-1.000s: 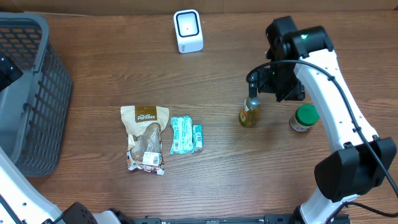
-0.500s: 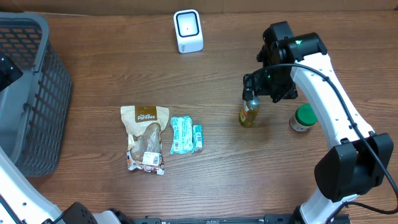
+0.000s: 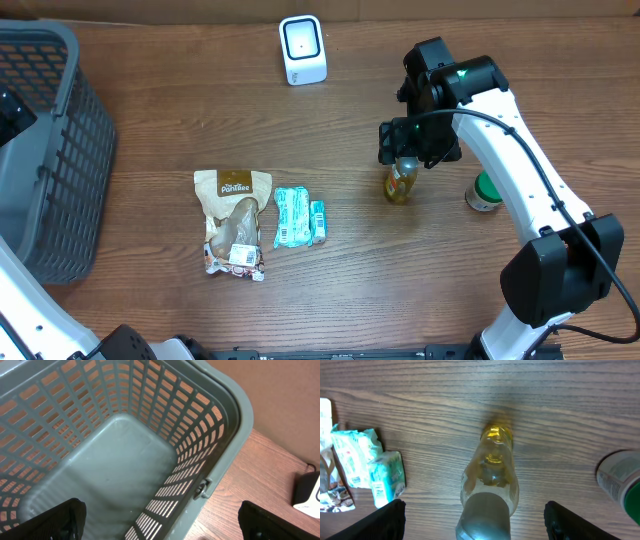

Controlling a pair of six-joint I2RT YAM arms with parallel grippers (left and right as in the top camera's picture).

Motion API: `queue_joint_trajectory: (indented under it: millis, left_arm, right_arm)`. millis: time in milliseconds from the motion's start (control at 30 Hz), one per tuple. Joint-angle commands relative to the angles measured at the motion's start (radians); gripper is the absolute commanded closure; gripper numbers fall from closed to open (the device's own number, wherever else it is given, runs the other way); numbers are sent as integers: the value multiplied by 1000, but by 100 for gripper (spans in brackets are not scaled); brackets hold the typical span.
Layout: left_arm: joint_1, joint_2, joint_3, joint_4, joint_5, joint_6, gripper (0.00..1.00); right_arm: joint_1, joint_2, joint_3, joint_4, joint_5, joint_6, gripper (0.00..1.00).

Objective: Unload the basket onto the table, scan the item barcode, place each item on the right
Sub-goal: 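Lower the right gripper around the yellow bottle and close it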

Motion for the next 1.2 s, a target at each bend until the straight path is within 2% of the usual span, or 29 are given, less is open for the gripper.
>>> queue_joint_trajectory:
  millis: [0,167,367,800,1167]
  left_arm:
    - [-2,4,-6,3,11,-6,0]
    - [-2,4,-6,3,11,-6,0]
    - [-2,4,-6,3,11,-6,0]
    - [-2,4,-6,3,11,-6,1]
    - [-2,4,-6,3,11,-6,0]
  right_arm:
    - [1,-9,-3,6,-5,56,15]
    - [2,-9,-5,5,9,56,20]
    - [14,-9,-49,18,116,121,20]
    - [35,-9,-174,135,97,120,20]
    - [44,-9,-251,213,125,121,25]
